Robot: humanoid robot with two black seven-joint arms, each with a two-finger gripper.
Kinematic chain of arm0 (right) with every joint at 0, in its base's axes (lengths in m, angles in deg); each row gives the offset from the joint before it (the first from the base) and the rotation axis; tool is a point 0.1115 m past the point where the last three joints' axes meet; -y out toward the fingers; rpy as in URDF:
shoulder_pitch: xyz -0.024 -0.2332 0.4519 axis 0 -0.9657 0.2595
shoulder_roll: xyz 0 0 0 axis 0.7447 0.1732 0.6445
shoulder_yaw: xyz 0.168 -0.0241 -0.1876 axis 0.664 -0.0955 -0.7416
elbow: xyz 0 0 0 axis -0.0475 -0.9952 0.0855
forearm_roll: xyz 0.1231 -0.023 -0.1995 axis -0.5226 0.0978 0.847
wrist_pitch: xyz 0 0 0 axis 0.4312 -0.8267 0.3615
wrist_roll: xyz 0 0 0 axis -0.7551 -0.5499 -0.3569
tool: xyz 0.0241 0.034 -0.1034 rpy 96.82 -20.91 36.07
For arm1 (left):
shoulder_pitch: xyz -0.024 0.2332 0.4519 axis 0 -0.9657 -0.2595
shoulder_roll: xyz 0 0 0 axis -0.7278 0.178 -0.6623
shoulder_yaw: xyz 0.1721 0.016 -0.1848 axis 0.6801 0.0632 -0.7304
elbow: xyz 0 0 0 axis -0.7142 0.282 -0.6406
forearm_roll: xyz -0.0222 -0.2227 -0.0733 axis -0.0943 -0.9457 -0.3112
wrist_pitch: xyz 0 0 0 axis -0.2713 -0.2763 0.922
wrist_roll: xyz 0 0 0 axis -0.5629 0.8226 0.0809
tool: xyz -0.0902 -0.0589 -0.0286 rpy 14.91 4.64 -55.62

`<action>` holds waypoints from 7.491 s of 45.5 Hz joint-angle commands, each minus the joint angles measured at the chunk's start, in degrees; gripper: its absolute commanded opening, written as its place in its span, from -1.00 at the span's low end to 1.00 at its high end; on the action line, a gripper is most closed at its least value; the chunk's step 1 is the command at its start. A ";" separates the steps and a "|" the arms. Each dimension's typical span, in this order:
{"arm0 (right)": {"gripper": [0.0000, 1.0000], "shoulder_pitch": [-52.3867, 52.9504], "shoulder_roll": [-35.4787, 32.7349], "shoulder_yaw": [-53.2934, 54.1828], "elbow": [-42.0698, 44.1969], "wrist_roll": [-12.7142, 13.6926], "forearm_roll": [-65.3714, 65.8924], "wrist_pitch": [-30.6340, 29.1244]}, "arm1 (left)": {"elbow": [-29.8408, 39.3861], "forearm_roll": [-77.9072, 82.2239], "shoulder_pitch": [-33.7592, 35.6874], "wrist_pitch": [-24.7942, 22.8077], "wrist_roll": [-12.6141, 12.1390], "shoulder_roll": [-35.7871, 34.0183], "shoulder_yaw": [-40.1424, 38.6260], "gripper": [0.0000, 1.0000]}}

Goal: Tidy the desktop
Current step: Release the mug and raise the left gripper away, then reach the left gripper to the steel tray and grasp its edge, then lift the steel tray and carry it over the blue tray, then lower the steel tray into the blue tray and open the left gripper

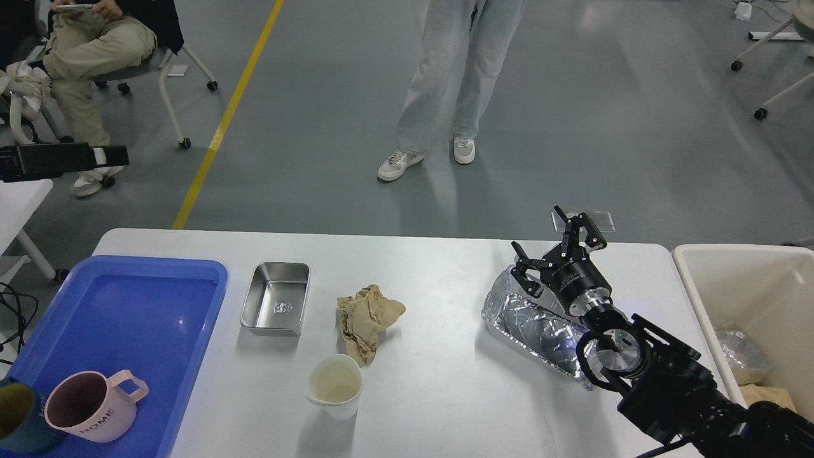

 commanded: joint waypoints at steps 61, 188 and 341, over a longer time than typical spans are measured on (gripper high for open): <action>1.00 -0.17 -0.08 -1.33 0.70 0.00 0.55 0.18 | -36.94 0.57 -9.44 14.19 -2.17 40.79 21.88 0.77; 1.00 -0.87 -1.66 -1.68 0.97 0.00 0.55 0.18 | -49.60 -0.49 -18.50 20.97 6.26 50.38 25.22 -1.00; 1.00 -0.87 -1.66 -3.53 0.71 0.09 0.55 0.97 | -60.15 -8.31 -26.93 24.58 9.25 40.19 25.05 -0.19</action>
